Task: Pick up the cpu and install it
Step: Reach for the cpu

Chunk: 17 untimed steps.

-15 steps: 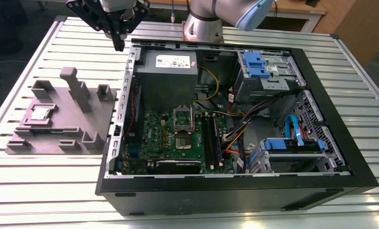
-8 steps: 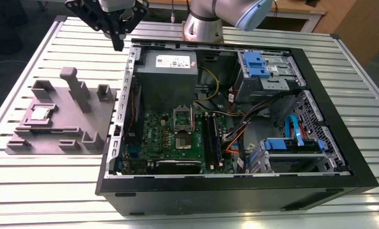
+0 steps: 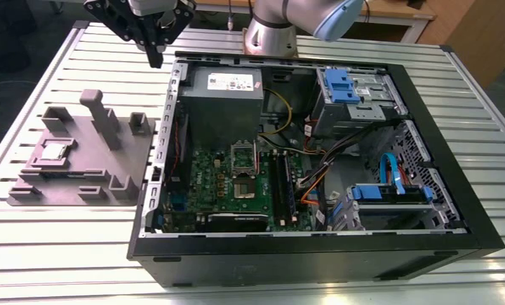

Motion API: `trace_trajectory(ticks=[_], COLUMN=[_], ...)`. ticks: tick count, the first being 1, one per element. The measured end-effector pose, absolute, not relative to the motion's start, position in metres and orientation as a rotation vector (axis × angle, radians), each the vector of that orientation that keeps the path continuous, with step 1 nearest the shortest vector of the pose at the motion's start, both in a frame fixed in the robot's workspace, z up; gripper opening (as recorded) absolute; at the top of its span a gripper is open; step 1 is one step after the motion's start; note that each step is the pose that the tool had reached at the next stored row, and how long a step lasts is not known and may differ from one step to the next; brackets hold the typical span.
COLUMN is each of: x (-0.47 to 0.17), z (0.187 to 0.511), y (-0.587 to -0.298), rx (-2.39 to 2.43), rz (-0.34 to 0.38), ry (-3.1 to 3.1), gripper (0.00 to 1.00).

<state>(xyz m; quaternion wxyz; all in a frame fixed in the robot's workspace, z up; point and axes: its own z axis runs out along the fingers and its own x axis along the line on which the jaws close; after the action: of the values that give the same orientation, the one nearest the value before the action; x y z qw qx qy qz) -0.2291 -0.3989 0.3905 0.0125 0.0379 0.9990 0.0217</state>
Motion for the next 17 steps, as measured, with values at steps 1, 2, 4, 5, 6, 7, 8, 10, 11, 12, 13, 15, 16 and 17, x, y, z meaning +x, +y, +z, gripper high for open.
trace_trajectory(ticks=[1,2,4,5,6,7,8,10,11,12,13,15,16,17], x=[-0.2295,-0.2299,-0.2307,-0.2311,-0.2314,-0.2319,-0.2322,-0.2328,-0.2331,-0.2334,-0.2338,-0.2344,-0.2347,-0.2349], z=[0.3905,0.3905,0.3905,0.3905,0.3905,0.3905,0.3905,0.3905,0.3905,0.3905,0.3905,0.3905,0.3905,0.3905], y=[-0.3989,-0.3989,-0.3989,-0.3989,-0.3989,-0.3989,-0.3989,-0.3989,-0.3989,-0.3989,-0.3989,-0.3989,-0.3989,-0.3989], rx=[0.118,0.118,0.118,0.118,0.118,0.118,0.118,0.118,0.118,0.118,0.118,0.118,0.118,0.118], rz=[0.068,0.068,0.068,0.068,0.068,0.068,0.068,0.068,0.068,0.068,0.068,0.068,0.068,0.068], ry=[3.114,3.114,3.114,3.114,3.114,3.114,3.114,3.114,3.114,3.114,3.114,3.114,3.114,3.114], gripper=[0.10,0.10,0.10,0.10,0.10,0.10,0.10,0.10,0.10,0.10,0.10,0.10,0.10,0.10])
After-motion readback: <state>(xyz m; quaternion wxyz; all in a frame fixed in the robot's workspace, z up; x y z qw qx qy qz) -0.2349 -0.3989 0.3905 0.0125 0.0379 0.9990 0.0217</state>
